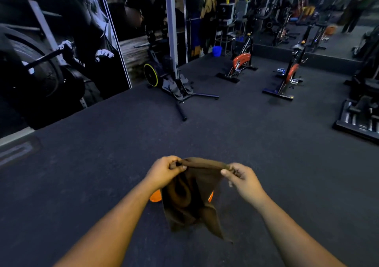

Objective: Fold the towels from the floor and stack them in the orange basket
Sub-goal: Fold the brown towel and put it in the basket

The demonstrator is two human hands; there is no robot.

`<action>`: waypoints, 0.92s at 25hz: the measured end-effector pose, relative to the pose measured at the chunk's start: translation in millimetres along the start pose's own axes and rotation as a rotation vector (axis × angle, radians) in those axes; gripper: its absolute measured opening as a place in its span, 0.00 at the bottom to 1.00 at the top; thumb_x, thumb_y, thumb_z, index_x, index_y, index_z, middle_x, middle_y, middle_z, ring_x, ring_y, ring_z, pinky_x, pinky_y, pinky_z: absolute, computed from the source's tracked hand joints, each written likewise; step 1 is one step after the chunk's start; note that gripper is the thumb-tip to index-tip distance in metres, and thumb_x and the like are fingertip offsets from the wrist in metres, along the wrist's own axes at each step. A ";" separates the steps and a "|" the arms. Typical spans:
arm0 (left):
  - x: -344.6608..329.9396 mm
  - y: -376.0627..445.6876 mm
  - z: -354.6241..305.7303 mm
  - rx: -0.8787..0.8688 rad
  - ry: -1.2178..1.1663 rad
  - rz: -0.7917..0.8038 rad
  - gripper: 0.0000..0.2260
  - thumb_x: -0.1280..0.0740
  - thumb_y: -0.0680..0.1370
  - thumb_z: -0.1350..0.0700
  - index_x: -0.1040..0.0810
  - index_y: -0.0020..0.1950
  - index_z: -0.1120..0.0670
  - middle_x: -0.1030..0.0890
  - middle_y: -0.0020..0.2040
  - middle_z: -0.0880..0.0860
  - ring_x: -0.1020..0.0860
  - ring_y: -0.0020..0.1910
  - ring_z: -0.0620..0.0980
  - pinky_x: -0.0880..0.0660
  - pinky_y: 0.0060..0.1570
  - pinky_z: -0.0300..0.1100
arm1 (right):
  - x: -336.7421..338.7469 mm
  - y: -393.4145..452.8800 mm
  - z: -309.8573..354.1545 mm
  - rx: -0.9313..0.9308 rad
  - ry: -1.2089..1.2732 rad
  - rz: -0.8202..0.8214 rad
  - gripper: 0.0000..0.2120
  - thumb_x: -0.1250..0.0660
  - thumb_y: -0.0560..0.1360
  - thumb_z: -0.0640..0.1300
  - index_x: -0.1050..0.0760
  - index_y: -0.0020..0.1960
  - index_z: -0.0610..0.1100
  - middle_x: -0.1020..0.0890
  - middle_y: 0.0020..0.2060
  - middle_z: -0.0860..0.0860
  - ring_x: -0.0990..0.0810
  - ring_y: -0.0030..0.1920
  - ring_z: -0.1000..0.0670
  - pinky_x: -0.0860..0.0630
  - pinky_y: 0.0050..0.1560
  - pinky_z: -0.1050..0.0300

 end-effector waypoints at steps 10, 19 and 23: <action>-36.1 -24.7 7.8 0.371 -0.919 0.067 0.14 0.33 0.80 0.67 0.22 0.65 0.59 0.15 0.55 0.59 0.15 0.52 0.52 0.21 0.46 0.40 | -20.1 -9.7 1.8 -0.284 0.391 -0.452 0.05 0.28 0.78 0.41 0.15 0.45 0.43 0.13 0.38 0.46 0.15 0.41 0.44 0.20 0.41 0.51; -53.1 -47.7 -42.9 0.270 -1.049 -0.156 0.10 0.35 0.83 0.63 0.18 0.61 0.61 0.14 0.56 0.59 0.17 0.60 0.56 0.23 0.64 0.50 | -62.7 -17.0 22.8 -0.049 0.231 -0.235 0.06 0.26 0.77 0.42 0.14 0.53 0.47 0.12 0.48 0.52 0.14 0.53 0.51 0.19 0.59 0.46; -59.1 -59.1 -65.5 0.178 -0.912 -0.045 0.10 0.41 0.85 0.62 0.22 0.63 0.57 0.15 0.58 0.55 0.17 0.56 0.42 0.22 0.55 0.35 | -71.7 -26.7 34.1 0.092 0.026 -0.248 0.09 0.27 0.77 0.40 0.14 0.56 0.47 0.14 0.50 0.58 0.18 0.55 0.60 0.22 0.59 0.61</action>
Point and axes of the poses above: each hand's wrist, its own y-axis towards the middle knuckle, its own x-axis out of the back of the hand, z = x × y, the point moved 1 cm from there along y, towards the middle knuckle
